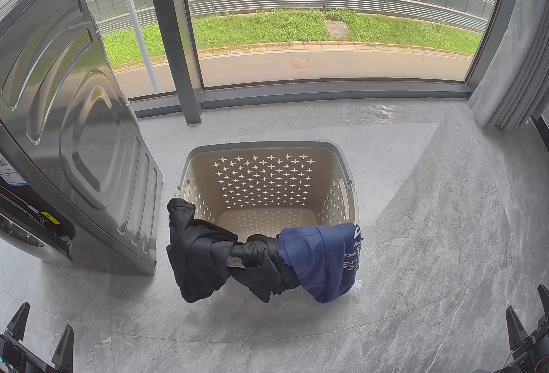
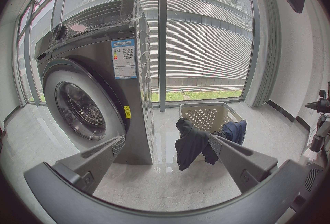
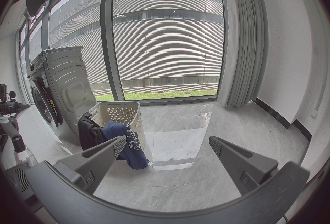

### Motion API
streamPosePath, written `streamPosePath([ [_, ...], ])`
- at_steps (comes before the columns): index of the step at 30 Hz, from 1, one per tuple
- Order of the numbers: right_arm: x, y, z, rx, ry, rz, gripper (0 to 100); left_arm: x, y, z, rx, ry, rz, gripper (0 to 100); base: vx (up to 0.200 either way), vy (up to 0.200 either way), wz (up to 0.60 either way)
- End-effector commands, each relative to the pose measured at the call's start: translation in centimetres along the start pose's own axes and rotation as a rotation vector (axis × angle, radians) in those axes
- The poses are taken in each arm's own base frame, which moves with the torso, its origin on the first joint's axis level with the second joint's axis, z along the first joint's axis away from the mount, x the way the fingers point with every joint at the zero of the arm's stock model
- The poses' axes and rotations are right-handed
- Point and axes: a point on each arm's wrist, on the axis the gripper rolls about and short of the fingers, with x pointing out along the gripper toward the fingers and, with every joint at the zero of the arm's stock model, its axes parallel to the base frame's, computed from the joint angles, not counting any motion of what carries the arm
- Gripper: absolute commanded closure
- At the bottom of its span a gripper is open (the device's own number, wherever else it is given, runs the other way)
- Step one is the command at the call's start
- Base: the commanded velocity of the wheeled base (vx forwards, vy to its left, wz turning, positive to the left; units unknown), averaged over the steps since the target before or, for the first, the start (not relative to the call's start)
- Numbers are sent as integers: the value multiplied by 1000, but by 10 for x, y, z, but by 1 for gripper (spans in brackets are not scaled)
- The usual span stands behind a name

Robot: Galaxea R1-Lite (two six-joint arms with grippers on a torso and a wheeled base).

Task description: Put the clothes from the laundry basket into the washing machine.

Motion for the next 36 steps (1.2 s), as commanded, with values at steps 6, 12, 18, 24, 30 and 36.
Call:
streamPosePath([
  [6,0,0,-5,0,5,1,0,0,0,-5,0,3,0,0,133,0,0],
  [12,0,0,-5,0,5,1,0,0,0,-5,-1,3,1,0,0,0,0],
  [18,0,0,-5,0,5,1,0,0,0,-5,-1,3,0,0,167,0,0],
  [24,0,0,-5,0,5,1,0,0,0,-5,-1,3,0,0,200,0,0],
  [30,0,0,-5,0,5,1,0,0,0,-5,0,3,0,0,200,0,0],
  [36,0,0,-5,0,5,1,0,0,0,-5,0,3,0,0,200,0,0],
])
